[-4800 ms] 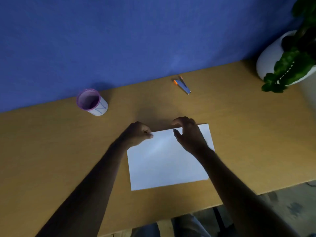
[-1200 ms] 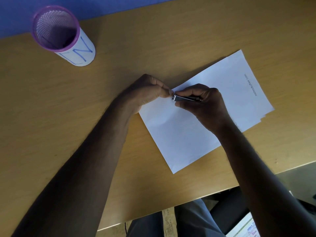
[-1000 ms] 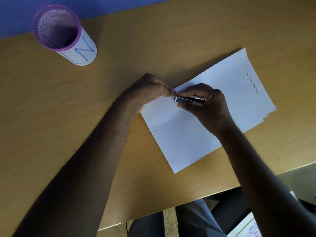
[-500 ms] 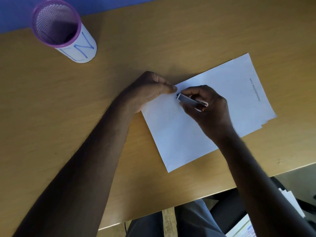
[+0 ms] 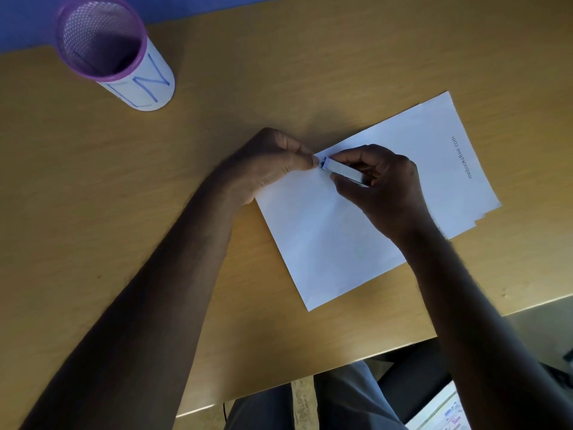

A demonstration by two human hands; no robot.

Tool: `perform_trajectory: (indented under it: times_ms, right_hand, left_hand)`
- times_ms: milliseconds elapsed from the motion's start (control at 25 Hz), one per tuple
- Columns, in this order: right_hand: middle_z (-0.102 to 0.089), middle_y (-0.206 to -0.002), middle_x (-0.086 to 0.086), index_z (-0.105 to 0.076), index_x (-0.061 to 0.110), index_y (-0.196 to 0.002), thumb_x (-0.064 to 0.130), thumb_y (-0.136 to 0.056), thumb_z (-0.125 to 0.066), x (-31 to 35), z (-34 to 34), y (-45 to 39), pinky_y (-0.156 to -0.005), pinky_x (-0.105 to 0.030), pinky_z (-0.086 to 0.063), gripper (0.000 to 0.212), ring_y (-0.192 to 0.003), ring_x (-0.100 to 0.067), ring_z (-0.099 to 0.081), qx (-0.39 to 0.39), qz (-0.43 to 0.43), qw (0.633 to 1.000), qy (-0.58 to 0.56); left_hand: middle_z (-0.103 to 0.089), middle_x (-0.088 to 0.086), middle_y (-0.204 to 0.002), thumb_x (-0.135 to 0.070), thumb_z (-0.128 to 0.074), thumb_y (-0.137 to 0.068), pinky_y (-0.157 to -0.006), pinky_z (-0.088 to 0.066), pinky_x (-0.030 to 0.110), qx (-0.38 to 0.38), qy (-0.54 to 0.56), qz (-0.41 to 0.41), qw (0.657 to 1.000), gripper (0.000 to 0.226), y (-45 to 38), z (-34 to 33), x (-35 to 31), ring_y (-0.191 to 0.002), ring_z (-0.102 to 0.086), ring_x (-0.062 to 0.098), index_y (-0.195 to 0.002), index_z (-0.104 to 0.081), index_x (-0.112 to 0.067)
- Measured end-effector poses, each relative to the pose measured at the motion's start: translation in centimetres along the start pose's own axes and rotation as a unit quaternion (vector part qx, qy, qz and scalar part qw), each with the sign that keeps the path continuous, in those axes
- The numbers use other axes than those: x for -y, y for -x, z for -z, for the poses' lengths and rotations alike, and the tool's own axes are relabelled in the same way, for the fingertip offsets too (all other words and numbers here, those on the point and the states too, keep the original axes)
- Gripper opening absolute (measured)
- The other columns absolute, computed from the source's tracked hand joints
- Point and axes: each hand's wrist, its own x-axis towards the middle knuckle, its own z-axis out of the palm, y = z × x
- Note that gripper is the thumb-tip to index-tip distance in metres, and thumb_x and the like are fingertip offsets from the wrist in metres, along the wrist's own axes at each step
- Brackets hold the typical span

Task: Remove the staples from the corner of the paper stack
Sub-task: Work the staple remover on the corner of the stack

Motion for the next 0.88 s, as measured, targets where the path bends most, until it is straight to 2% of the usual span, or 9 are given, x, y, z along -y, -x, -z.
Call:
perform_trajectory:
  times_ms: [120,280,400,480,640,880]
  right_hand:
    - [-0.076,-0.100,0.007,-0.081,0.022,-0.109,0.013,-0.087,-0.080,0.10,0.11,-0.20,-0.069,-0.010,-0.046,0.023,-0.078,-0.001,-0.067,0.005,0.013,1.000,0.015]
    - [-0.077,-0.101,0.002,-0.080,0.017,-0.110,0.013,-0.087,-0.081,0.39,0.27,-0.44,-0.074,-0.016,-0.056,0.023,-0.085,-0.012,-0.072,0.015,0.025,0.999,0.016]
    - [-0.076,-0.102,-0.002,-0.079,0.013,-0.113,0.013,-0.088,-0.081,0.38,0.22,-0.49,-0.076,-0.025,-0.060,0.025,-0.086,-0.014,-0.072,0.021,0.043,0.998,0.042]
    - [-0.076,-0.103,-0.003,-0.079,0.012,-0.115,0.013,-0.089,-0.081,0.30,0.22,-0.50,-0.077,-0.030,-0.061,0.026,-0.087,-0.016,-0.072,0.022,0.050,0.998,0.044]
    - [-0.076,-0.109,-0.004,-0.077,0.011,-0.119,0.015,-0.091,-0.081,-0.06,-0.08,-0.21,-0.082,-0.038,-0.062,0.028,-0.095,-0.018,-0.072,0.011,0.068,0.996,0.057]
    - [-0.075,-0.111,-0.001,-0.077,0.016,-0.120,0.017,-0.094,-0.078,-0.34,-0.61,-0.11,-0.079,-0.044,-0.061,0.027,-0.097,-0.017,-0.072,-0.001,0.065,0.996,0.065]
  left_hand:
    - [-0.082,-0.005,-0.093,-0.025,-0.080,-0.088,-0.077,-0.049,0.020,-0.007,-0.005,-0.007,1.000,0.008,-0.30,-0.04,0.34,-0.085,-0.071,0.001,-0.092,-0.084,-0.020]
    - [-0.079,-0.022,-0.080,-0.026,-0.081,-0.087,-0.072,-0.045,0.015,-0.008,-0.021,-0.012,1.000,0.007,-0.63,-0.09,0.72,-0.075,-0.066,-0.018,-0.080,-0.080,-0.028]
    - [-0.076,-0.027,-0.073,-0.026,-0.082,-0.086,-0.068,-0.043,0.012,-0.015,-0.029,-0.010,0.999,0.011,-0.91,-0.16,0.95,-0.071,-0.063,-0.021,-0.077,-0.079,-0.031]
    - [-0.076,-0.025,-0.073,-0.027,-0.083,-0.086,-0.068,-0.043,0.013,-0.020,-0.031,-0.006,0.999,0.009,-0.97,-0.22,0.94,-0.073,-0.065,-0.018,-0.078,-0.079,-0.031]
    - [-0.078,-0.015,-0.087,-0.026,-0.083,-0.085,-0.072,-0.045,0.017,-0.030,-0.027,0.002,0.999,0.005,-0.93,-0.32,0.73,-0.090,-0.066,-0.001,-0.082,-0.081,-0.029]
    - [-0.080,-0.009,-0.096,-0.024,-0.083,-0.086,-0.079,-0.048,0.022,-0.020,-0.022,0.006,1.000,0.008,-0.92,-0.17,0.61,-0.096,-0.068,0.004,-0.094,-0.083,-0.023]
